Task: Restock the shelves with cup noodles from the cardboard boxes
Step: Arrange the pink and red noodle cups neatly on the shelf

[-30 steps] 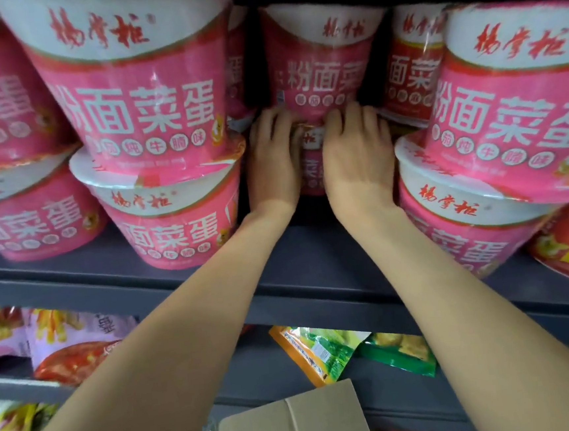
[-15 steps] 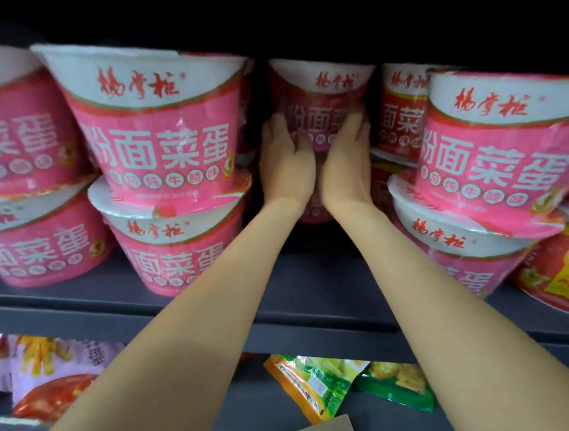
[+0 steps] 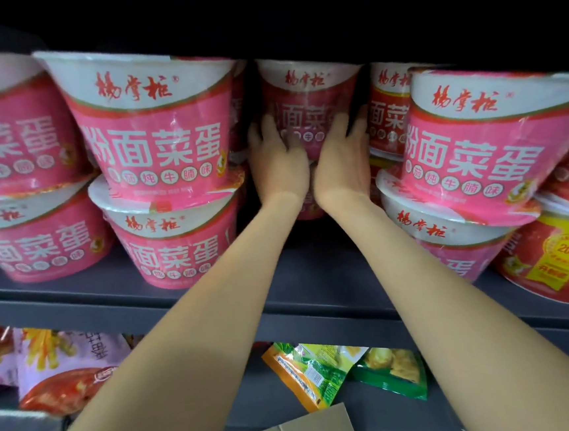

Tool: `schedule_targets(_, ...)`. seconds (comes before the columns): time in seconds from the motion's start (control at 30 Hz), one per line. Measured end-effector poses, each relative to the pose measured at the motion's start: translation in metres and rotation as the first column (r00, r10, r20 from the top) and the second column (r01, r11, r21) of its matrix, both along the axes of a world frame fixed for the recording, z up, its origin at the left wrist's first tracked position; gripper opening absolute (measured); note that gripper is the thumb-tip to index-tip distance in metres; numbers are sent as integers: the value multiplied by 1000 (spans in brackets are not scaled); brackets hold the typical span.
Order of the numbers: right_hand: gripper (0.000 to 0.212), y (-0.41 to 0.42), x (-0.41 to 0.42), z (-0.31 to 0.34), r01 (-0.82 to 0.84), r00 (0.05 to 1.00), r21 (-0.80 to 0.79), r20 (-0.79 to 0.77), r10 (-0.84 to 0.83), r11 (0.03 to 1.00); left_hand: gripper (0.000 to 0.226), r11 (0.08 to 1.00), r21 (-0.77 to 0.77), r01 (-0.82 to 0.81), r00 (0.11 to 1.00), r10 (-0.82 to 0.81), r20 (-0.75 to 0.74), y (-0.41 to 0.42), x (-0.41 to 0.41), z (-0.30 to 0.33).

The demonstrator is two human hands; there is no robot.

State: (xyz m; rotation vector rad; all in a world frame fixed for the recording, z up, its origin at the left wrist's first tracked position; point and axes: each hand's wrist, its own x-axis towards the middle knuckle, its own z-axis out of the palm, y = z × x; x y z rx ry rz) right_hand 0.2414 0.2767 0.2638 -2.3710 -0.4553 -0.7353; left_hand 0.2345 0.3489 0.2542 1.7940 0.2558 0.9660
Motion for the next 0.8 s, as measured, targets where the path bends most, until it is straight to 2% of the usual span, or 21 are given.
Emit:
schedule_targets(0.07, 71, 1, 6, 2, -69, 994, 46, -79, 72, 997, 56, 999, -30, -13, 997, 11, -73, 2, 1, -8)
schedule_targets(0.13, 71, -1, 7, 0, -138, 984, 83, -100, 146, 987, 50, 996, 87, -27, 992, 38, -123, 8, 2, -18)
schedule_targets(0.2, 65, -6, 5, -2, -163, 981, 82, -94, 171, 983, 48, 975, 217, -52, 992, 75, -101, 13, -2, -28)
schedule_targets(0.3, 69, -11, 2, -2, -146, 987, 29, -59, 147, 989, 50, 931, 351, -97, 994, 108, -10, 17, -6, -38)
schedule_targets(0.47, 74, -9, 4, -2, -114, 991, 4, -69, 114, 993, 39, 885, 439, -156, 987, 155, 37, 18, -8, -39)
schedule_targets(0.67, 74, -4, 10, -2, -41, 998, -22, -57, 40, 999, 44, 778, 612, -144, 987, 157, 32, 20, -1, -33)
schedule_targets(0.8, 78, -1, 11, -1, -49, 995, 53, -82, 53, 997, 47, 727, 672, -143, 984, 179, 16, 20, -1, -28)
